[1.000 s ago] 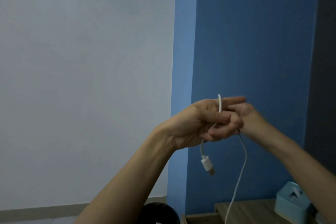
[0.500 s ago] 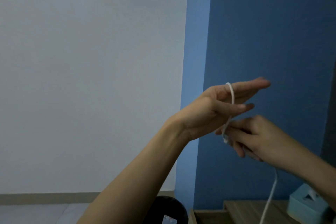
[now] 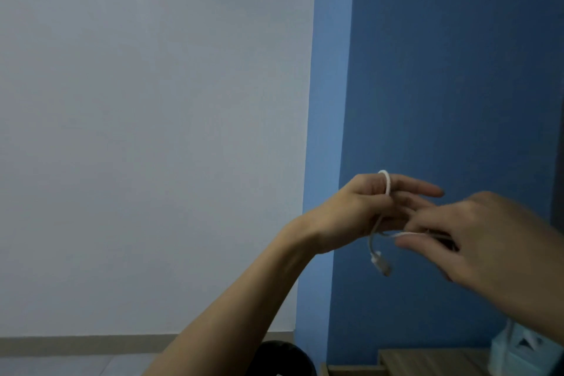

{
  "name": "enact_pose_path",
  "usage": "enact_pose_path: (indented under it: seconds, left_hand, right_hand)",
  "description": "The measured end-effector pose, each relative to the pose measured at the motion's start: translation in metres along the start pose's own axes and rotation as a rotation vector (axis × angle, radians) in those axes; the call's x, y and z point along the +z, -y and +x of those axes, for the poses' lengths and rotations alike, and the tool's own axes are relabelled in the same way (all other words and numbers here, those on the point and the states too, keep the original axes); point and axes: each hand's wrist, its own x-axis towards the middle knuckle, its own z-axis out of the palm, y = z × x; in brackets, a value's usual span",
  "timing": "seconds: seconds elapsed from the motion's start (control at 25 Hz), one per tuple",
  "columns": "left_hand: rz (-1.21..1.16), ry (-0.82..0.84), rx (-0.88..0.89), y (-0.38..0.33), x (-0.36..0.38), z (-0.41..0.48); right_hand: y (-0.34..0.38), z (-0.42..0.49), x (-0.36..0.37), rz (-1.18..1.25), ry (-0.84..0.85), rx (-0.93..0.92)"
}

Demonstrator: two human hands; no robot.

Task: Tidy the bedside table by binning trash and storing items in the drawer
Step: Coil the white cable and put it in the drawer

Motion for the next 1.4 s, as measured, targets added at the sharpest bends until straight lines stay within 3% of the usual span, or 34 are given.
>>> enact_pose_path:
  seconds: [0.28,0.48,0.56,0.68,0.88,0.96,1.0,1.04,1.08,1.12,1.16,1.2,1.24,1.28,1.4]
  left_hand:
    - [-0.09,0.29,0.073,-0.01,0.012,-0.005]
    - [-0.112,0.378,0.115,-0.01,0.015,-0.001]
    - [-0.152,0.423,0.111,-0.011,0.016,-0.001]
    - [-0.203,0.447,0.032,-0.012,0.018,-0.001]
    - [-0.213,0.372,0.05,-0.014,0.024,0.003]
    - [-0.251,0.299,0.125,-0.018,0.024,0.007]
    - [-0.265,0.298,0.185,-0.022,0.023,0.008]
    - [-0.262,0.287,0.233,-0.027,0.024,0.008]
    - [-0.263,0.248,0.257,-0.029,0.024,0.008]
    - [-0.276,0.199,0.257,-0.031,0.024,0.009]
    - [-0.295,0.155,0.251,-0.03,0.022,0.01]
    - [-0.299,0.108,0.249,-0.028,0.019,0.012]
    - [-0.283,0.058,0.25,-0.026,0.015,0.014]
    - [-0.245,0.011,0.246,-0.024,0.011,0.015]
    - [-0.097,-0.021,0.202,-0.021,0.002,0.016]
  right_hand:
    - [-0.014,0.009,-0.041,-0.1,-0.33,-0.196]
    - [-0.013,0.015,-0.042,0.131,-0.377,-0.147]
    - [-0.017,0.017,-0.038,0.361,-0.406,-0.109]
    - [-0.028,0.027,-0.02,0.713,-0.39,0.014]
    - [-0.011,0.034,-0.012,0.948,-0.307,0.203]
    - [-0.019,0.034,0.016,0.631,-0.233,0.487]
    - [-0.009,0.042,0.029,0.432,-0.295,0.75]
    - [-0.006,0.045,0.039,0.27,-0.326,0.898]
    - [-0.009,0.042,0.038,0.458,-0.155,0.818]
    - [-0.014,0.02,0.033,0.616,0.07,0.568]
    - [-0.003,0.009,0.022,0.707,0.168,0.36]
    - [-0.009,0.005,0.011,0.773,0.097,0.282]
    - [-0.01,0.01,0.005,0.742,-0.016,0.323]
    - [-0.014,0.005,0.005,0.634,-0.036,0.245]
    - [-0.003,0.006,0.008,0.159,0.059,0.068]
